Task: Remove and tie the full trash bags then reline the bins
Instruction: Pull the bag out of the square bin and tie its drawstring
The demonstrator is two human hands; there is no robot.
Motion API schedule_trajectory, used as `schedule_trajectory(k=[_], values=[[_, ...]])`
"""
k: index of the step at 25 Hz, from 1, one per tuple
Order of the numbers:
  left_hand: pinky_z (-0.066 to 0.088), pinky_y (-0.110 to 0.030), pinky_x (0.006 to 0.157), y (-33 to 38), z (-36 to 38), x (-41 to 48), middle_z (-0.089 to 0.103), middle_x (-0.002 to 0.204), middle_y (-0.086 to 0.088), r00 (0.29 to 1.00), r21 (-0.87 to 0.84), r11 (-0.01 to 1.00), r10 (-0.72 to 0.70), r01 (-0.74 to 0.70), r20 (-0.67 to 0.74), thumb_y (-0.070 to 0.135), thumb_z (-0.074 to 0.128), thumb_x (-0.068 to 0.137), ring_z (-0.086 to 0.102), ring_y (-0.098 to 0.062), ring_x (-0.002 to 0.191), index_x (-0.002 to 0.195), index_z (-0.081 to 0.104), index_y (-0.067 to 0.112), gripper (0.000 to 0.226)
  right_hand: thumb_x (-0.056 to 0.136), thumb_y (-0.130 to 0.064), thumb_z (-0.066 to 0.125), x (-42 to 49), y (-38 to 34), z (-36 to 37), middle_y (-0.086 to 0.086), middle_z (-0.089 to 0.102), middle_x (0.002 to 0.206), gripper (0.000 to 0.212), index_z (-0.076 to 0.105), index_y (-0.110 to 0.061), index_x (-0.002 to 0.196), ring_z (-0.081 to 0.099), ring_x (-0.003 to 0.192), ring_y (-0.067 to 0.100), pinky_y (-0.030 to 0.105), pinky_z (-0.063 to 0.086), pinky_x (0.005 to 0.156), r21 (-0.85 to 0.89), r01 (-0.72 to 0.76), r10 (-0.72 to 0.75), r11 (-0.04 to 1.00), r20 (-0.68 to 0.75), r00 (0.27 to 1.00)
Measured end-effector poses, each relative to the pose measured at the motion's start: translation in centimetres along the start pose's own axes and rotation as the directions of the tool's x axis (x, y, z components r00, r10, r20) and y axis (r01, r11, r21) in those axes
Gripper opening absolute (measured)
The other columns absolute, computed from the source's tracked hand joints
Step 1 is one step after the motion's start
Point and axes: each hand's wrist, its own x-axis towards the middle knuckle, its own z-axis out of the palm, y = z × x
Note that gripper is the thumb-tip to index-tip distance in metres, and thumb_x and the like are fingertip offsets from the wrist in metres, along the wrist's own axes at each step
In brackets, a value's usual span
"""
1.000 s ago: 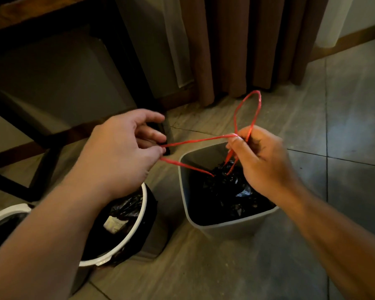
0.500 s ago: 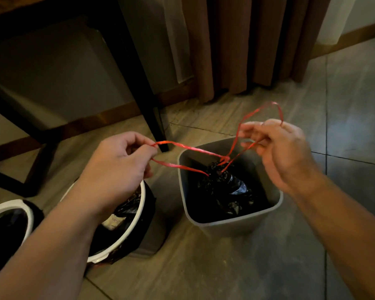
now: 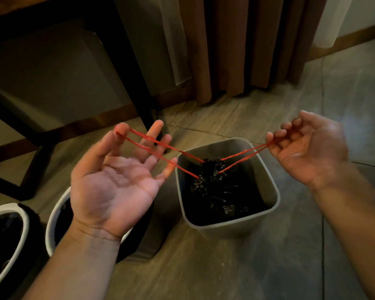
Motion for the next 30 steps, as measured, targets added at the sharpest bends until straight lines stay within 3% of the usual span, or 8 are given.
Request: schedule_trajectory(k=[3,5,7,10,13,19,24,30], values=[[0.041,-0.067,0.109,-0.8,-1.1,0.4,0.066,0.14,-0.01,0.998,-0.004,0.998,0.063,-0.063,-0.015,0.036,0.053,0.104,0.059,-0.037,0.135,0.125,0.069,0.048,0.028,0.097,-0.028,0.056,1.0,0.4,-1.3,0.0,0.057,0.069,0.025,0.06,-0.02,0.073,0.055,0.055,0.017,0.044,0.062,0.073,0.008,-0.03,0.03,1.0,-0.05,0.998],[0.049,-0.061,0.104,-1.6,-2.0,0.8,0.074,0.111,-0.004,0.996,0.12,0.99,0.079,-0.073,-0.051,0.038,0.054,0.106,0.071,-0.026,0.114,0.133,0.064,0.049,0.031,0.099,-0.027,0.056,1.6,0.9,-1.9,0.001,0.054,0.065,0.019,0.06,-0.02,0.082,0.05,0.049,0.015,0.048,0.063,0.076,0.016,-0.058,0.058,0.998,-0.052,0.997],[0.056,-0.053,0.095,-2.6,-2.5,1.3,0.064,0.085,0.0,0.992,0.242,0.969,0.08,-0.054,-0.098,0.038,0.052,0.107,0.069,-0.017,0.082,0.135,0.063,0.045,0.031,0.1,-0.029,0.057,2.0,1.5,-2.1,0.0,0.049,0.064,0.01,0.06,-0.023,0.092,0.042,0.046,0.013,0.034,0.061,0.064,-0.033,-0.075,0.074,0.997,-0.043,0.996],[0.059,-0.038,0.073,-3.9,-3.2,2.1,0.047,0.068,0.003,0.97,0.324,0.946,0.108,-0.032,-0.217,0.031,0.049,0.108,0.051,-0.011,0.059,0.129,0.069,0.034,0.029,0.103,-0.033,0.053,2.4,1.9,-2.5,-0.003,0.045,0.065,0.013,0.06,-0.028,0.094,0.034,0.044,0.01,0.023,0.033,0.041,-0.181,-0.048,0.047,0.982,-0.007,0.999],[0.051,-0.031,0.06,-4.2,-4.1,2.6,0.044,0.067,0.003,0.958,0.32,0.947,0.093,-0.001,-0.272,0.026,0.049,0.108,0.043,-0.011,0.057,0.125,0.072,0.029,0.03,0.102,-0.03,0.054,2.3,1.9,-2.8,-0.002,0.047,0.066,0.014,0.062,-0.023,0.093,0.033,0.045,0.01,0.025,0.029,0.039,-0.227,-0.026,0.028,0.974,0.002,1.0],[0.043,-0.025,0.056,-4.5,-4.9,3.0,0.06,0.077,-0.002,0.97,0.461,0.885,0.048,0.07,-0.239,0.018,0.054,0.099,0.051,-0.012,0.066,0.108,0.076,0.027,0.025,0.091,-0.02,0.057,1.9,1.2,-1.6,0.0,0.059,0.072,0.011,0.066,-0.014,0.088,0.047,0.05,0.013,0.024,0.028,0.037,-0.316,0.132,-0.114,0.939,0.075,0.991],[0.045,-0.022,0.054,-4.5,-4.7,3.1,0.073,0.088,-0.007,0.961,0.563,0.822,0.082,0.085,-0.265,0.019,0.062,0.097,0.055,-0.01,0.064,0.087,0.074,0.034,0.022,0.093,-0.021,0.055,1.4,1.2,-2.1,0.003,0.062,0.07,0.013,0.066,-0.014,0.09,0.053,0.054,0.016,0.023,0.037,0.042,-0.36,0.076,-0.085,0.93,-0.009,0.996],[0.046,-0.017,0.05,-4.7,-3.6,3.1,0.079,0.104,-0.011,0.956,0.66,0.748,0.144,0.063,-0.254,0.018,0.071,0.097,0.057,-0.004,0.06,0.094,0.08,0.025,0.012,0.102,-0.014,0.049,-0.6,0.6,0.2,0.013,0.071,0.074,0.012,0.061,-0.012,0.098,0.055,0.045,0.021,0.021,0.03,0.037,-0.421,0.287,-0.224,0.86,0.193,0.955]])
